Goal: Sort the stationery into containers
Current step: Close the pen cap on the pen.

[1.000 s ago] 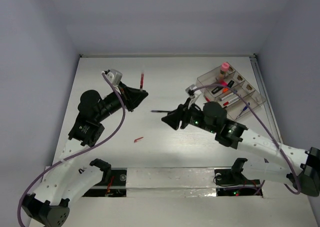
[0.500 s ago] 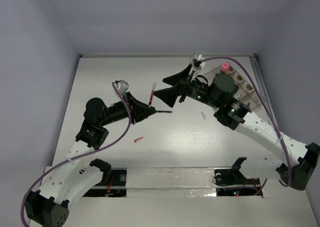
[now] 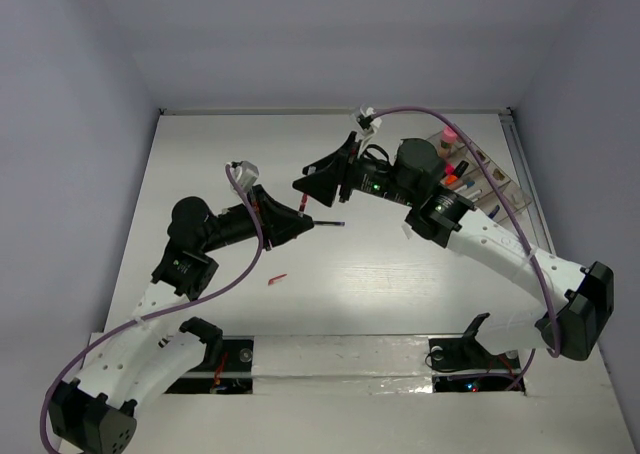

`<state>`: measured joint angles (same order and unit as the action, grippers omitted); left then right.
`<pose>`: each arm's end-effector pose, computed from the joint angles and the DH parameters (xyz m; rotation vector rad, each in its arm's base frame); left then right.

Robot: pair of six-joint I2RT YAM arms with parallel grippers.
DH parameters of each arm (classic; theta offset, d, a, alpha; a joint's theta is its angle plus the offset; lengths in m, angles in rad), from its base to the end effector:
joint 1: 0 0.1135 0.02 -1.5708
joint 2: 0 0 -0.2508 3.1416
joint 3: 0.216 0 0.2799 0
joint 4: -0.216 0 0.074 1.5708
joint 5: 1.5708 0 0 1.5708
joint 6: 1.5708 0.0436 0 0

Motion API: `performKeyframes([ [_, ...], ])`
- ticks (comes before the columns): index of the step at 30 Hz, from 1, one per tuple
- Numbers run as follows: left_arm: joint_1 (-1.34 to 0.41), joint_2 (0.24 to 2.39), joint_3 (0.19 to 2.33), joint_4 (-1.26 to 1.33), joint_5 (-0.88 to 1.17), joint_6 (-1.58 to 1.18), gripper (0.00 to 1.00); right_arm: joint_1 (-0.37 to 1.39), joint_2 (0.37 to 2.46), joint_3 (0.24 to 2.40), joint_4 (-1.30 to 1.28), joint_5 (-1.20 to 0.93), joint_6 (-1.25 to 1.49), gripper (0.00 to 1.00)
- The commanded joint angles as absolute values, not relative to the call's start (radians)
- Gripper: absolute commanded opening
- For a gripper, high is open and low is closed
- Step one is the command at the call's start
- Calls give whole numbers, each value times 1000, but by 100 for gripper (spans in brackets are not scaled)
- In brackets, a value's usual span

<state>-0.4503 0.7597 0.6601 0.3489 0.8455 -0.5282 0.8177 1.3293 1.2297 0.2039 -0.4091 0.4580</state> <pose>0.1802 -0.1233 0.3441 0.7246 1.3727 -1.3457 0.2277 0.2682 0.4014 -0.6416 1.4917 1.3098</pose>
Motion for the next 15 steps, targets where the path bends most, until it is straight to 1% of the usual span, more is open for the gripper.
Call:
performKeyframes([
  [1, -454, 752, 657, 410, 859, -523, 0, 813, 1318, 1259, 302, -448, 479, 60],
  [6, -463, 758, 660, 410, 856, -525, 0, 813, 1310, 1258, 317, -451, 483, 60],
  [10, -463, 756, 661, 408, 847, -525, 0, 813, 1310, 1258, 322, -451, 485, 43],
  [13, -463, 756, 664, 410, 845, -526, 0, 813, 1305, 1246, 334, -448, 492, 36],
  [14, -463, 758, 664, 411, 844, -526, 0, 813, 1304, 1241, 337, -446, 494, 29],
  [15, -463, 756, 666, 411, 842, -528, 0, 813, 1304, 1241, 337, -448, 495, 25],
])
